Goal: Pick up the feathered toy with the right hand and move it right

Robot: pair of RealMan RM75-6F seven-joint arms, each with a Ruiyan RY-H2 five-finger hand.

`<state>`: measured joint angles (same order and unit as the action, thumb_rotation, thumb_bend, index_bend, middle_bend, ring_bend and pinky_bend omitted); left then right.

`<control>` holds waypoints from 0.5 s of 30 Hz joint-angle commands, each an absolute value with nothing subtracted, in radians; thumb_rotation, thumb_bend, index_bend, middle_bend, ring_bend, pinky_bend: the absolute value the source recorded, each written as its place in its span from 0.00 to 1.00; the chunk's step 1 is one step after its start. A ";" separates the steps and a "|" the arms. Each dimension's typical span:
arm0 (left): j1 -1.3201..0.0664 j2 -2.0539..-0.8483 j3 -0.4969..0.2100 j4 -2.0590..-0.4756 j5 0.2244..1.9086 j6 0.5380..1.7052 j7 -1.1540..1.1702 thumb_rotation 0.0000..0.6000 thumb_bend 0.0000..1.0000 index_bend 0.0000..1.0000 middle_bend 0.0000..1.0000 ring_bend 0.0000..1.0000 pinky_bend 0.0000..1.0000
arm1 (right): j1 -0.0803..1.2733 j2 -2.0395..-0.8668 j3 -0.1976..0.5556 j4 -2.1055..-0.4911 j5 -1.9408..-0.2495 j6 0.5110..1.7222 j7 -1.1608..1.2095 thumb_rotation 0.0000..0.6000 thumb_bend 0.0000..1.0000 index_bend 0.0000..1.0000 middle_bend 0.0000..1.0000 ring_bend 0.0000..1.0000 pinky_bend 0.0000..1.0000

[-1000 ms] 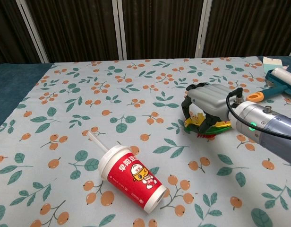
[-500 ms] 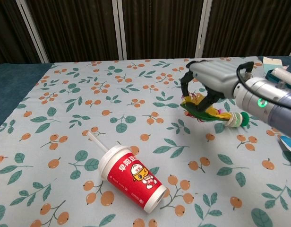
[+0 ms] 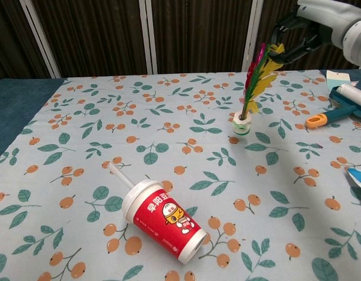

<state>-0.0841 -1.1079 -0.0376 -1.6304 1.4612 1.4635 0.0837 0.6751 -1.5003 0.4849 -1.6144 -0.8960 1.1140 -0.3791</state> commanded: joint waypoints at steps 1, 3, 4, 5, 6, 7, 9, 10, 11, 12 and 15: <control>-0.084 -1.108 -0.038 -1.630 1.461 1.464 0.084 0.92 0.15 0.13 0.00 0.00 0.00 | 0.669 -1.478 0.493 -1.618 -0.871 1.114 -0.359 1.00 0.43 0.64 0.35 0.00 0.00; -0.084 -1.108 -0.038 -1.630 1.461 1.463 0.084 0.92 0.15 0.13 0.00 0.00 0.00 | 0.667 -1.471 0.483 -1.615 -0.865 1.113 -0.355 1.00 0.43 0.64 0.35 0.00 0.00; -0.084 -1.108 -0.038 -1.630 1.461 1.464 0.084 0.92 0.15 0.13 0.00 0.00 0.00 | 0.667 -1.470 0.478 -1.613 -0.864 1.112 -0.353 1.00 0.43 0.64 0.35 0.00 0.00; -0.084 -1.108 -0.038 -1.630 1.461 1.464 0.084 0.92 0.15 0.13 0.00 0.00 0.00 | 0.667 -1.470 0.474 -1.612 -0.862 1.112 -0.351 1.00 0.43 0.64 0.35 0.00 0.00; -0.084 -1.109 -0.038 -1.630 1.461 1.464 0.085 0.92 0.15 0.13 0.00 0.00 0.00 | 0.667 -1.471 0.469 -1.610 -0.860 1.111 -0.350 1.00 0.43 0.64 0.35 0.00 0.00; -0.084 -1.109 -0.038 -1.630 1.461 1.464 0.085 0.92 0.15 0.13 0.00 0.00 0.00 | 0.667 -1.472 0.464 -1.607 -0.859 1.111 -0.347 1.00 0.43 0.64 0.35 0.00 0.00; -0.084 -1.109 -0.038 -1.630 1.461 1.464 0.085 0.92 0.15 0.13 0.00 0.00 0.00 | 0.670 -1.478 0.454 -1.599 -0.857 1.111 -0.343 1.00 0.43 0.64 0.35 0.00 0.00; -0.084 -1.108 -0.038 -1.630 1.460 1.464 0.085 0.92 0.15 0.13 0.00 0.00 0.00 | 0.671 -1.482 0.448 -1.593 -0.857 1.113 -0.339 1.00 0.43 0.64 0.35 0.00 0.00; -0.084 -1.108 -0.038 -1.630 1.460 1.464 0.085 0.92 0.15 0.13 0.00 0.00 0.00 | 0.672 -1.483 0.446 -1.591 -0.856 1.113 -0.338 1.00 0.43 0.64 0.35 0.00 0.00; -0.084 -1.108 -0.038 -1.630 1.460 1.464 0.084 0.92 0.15 0.13 0.00 0.00 0.00 | 0.673 -1.486 0.443 -1.587 -0.855 1.115 -0.336 1.00 0.43 0.64 0.35 0.00 0.00; -0.084 -1.108 -0.038 -1.629 1.461 1.463 0.082 0.92 0.15 0.13 0.00 0.00 0.00 | 0.677 -1.491 0.435 -1.571 -0.855 1.121 -0.334 1.00 0.43 0.64 0.35 0.00 0.00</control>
<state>-0.0841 -1.1083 -0.0378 -1.6290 1.4606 1.4628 0.0823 0.6752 -1.4889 0.4378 -1.5750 -0.8547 1.1189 -0.3342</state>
